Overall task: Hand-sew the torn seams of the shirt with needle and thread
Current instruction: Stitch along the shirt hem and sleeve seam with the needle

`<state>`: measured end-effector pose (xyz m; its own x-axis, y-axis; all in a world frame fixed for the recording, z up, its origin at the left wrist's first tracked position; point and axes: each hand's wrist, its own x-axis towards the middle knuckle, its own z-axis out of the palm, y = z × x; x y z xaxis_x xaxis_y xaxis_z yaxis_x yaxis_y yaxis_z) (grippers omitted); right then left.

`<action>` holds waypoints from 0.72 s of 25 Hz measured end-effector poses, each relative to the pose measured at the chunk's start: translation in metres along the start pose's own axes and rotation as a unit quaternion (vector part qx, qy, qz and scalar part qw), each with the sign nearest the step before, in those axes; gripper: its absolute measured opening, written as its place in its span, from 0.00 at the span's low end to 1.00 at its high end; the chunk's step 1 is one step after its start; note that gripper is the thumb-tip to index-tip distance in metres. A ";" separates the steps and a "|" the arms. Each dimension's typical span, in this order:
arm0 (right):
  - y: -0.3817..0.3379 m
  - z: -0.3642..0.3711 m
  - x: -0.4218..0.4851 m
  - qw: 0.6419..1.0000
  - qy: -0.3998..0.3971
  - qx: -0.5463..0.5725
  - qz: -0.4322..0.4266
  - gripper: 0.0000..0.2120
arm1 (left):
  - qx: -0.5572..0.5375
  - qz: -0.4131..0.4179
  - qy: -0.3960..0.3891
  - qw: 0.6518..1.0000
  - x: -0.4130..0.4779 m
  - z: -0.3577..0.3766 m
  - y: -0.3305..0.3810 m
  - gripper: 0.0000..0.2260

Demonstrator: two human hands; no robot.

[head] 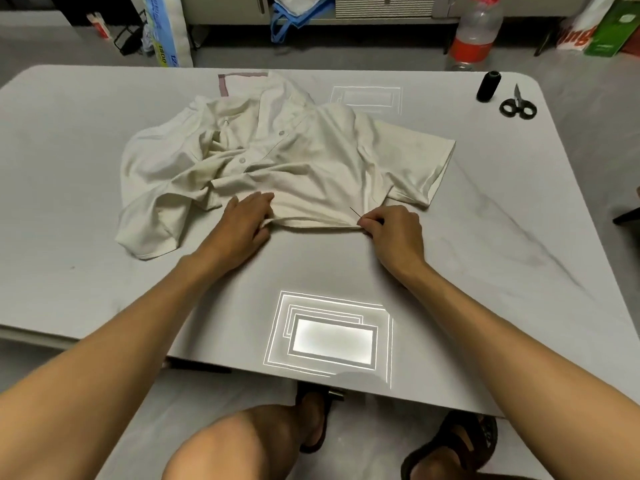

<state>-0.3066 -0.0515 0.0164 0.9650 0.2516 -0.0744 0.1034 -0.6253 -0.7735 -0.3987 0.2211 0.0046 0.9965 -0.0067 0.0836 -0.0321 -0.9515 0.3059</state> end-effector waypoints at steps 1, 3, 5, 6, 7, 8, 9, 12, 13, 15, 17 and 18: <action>0.002 -0.006 -0.008 1.000 0.008 0.014 0.004 0.07 | 0.017 0.030 0.020 0.999 -0.016 -0.003 0.007 0.14; 0.007 -0.015 -0.033 0.999 0.016 0.043 0.006 0.06 | 0.049 0.063 0.053 0.995 -0.052 -0.011 0.025 0.12; 0.012 -0.017 -0.063 0.998 0.014 0.057 0.005 0.06 | 0.064 0.042 0.046 0.996 -0.088 -0.015 0.041 0.16; 0.014 -0.015 -0.073 0.998 0.011 0.059 0.005 0.06 | 0.068 0.015 0.032 0.997 -0.101 -0.015 0.049 0.19; 0.015 -0.013 -0.082 0.998 0.009 0.059 0.000 0.06 | 0.070 -0.012 0.024 0.997 -0.112 -0.014 0.055 0.22; 0.015 -0.010 -0.086 0.998 0.010 0.062 -0.003 0.05 | 0.068 -0.031 0.030 0.997 -0.120 -0.013 0.059 0.24; 0.014 -0.008 -0.086 0.998 0.011 0.067 -0.003 0.05 | 0.061 -0.041 0.044 0.996 -0.125 -0.012 0.063 0.25; 0.013 -0.005 -0.075 0.997 -0.008 0.070 0.004 0.04 | 0.001 -0.044 0.076 0.996 -0.129 -0.013 0.061 0.15; 0.014 -0.004 -0.072 0.998 -0.017 0.068 0.006 0.04 | -0.026 -0.038 0.085 0.995 -0.130 -0.012 0.057 0.11; 0.016 -0.003 -0.069 0.998 -0.022 0.060 0.004 0.04 | -0.085 -0.041 0.092 0.991 -0.133 -0.010 0.050 0.13; 0.016 -0.004 -0.067 0.999 -0.033 0.041 0.000 0.04 | -0.143 -0.066 0.101 0.982 -0.133 -0.010 0.048 0.12; 0.015 -0.007 -0.067 0.998 -0.044 0.041 0.003 0.05 | -0.160 -0.075 0.099 0.979 -0.133 -0.011 0.049 0.10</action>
<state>-0.3685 -0.0826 0.0142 0.9401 0.3144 -0.1315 0.0741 -0.5652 -0.8216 -0.5338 0.1783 0.0191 0.9581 0.2156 0.1885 0.0585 -0.7917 0.6081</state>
